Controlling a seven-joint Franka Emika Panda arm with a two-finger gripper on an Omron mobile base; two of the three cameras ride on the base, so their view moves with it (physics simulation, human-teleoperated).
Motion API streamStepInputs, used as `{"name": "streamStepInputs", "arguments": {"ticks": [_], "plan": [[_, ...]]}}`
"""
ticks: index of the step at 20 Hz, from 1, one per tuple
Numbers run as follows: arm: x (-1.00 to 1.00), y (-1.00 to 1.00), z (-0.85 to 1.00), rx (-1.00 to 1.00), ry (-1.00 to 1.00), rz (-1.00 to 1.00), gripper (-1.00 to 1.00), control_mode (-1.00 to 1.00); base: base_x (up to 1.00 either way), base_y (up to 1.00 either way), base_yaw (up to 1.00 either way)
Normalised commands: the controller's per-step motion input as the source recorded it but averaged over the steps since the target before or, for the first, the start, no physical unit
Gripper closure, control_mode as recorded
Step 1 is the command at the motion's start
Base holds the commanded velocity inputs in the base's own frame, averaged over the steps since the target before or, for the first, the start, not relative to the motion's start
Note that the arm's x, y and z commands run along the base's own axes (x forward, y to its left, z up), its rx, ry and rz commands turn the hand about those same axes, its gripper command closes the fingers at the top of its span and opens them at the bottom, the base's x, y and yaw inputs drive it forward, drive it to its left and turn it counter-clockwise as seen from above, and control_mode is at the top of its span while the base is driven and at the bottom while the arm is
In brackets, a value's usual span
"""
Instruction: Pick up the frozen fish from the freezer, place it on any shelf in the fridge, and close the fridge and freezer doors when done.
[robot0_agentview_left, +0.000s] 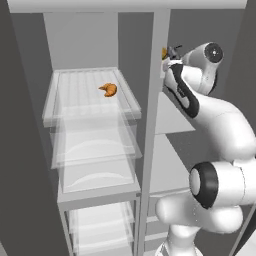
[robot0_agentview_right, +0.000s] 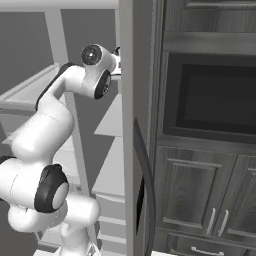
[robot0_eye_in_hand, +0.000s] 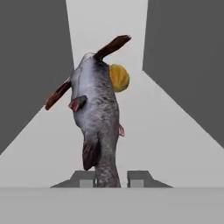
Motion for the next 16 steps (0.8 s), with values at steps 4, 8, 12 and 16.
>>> {"name": "streamStepInputs", "arguments": {"ticks": [4,8,12,16], "plan": [[-1.00,0.40,0.31,0.02,-0.06,-0.12,1.00,-1.00,0.00,0.00,0.00],[-1.00,0.12,0.32,0.10,0.11,-0.16,1.00,-1.00,0.00,0.00,0.00],[-1.00,0.09,0.04,0.11,0.48,-0.08,1.00,-1.00,0.00,0.00,0.00],[-1.00,0.17,-0.17,0.11,0.62,0.00,1.00,-1.00,0.00,0.00,0.00]]}}
